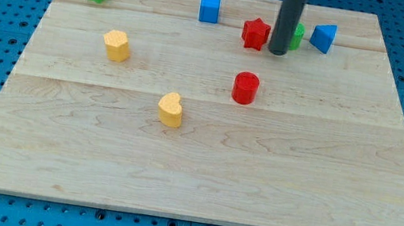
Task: Move green circle towards top right
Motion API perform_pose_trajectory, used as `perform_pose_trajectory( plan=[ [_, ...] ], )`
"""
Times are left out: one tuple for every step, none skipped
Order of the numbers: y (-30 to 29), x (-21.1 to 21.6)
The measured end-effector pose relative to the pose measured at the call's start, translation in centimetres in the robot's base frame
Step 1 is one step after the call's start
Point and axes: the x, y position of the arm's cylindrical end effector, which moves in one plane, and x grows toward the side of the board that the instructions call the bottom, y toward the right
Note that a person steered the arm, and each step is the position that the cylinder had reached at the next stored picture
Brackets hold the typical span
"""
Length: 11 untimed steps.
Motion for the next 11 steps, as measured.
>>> perform_pose_trajectory(
  plan=[
    [-2.1,-1.7],
    [-1.4,-4.7],
    [-1.7,-4.9],
    [-2.2,-0.9],
    [0.5,1.7],
    [4.4,0.8],
    [4.5,-2.7],
    [3.1,-3.0],
    [1.2,-3.1],
    [1.5,-5.8],
    [1.8,-6.3]
  ],
)
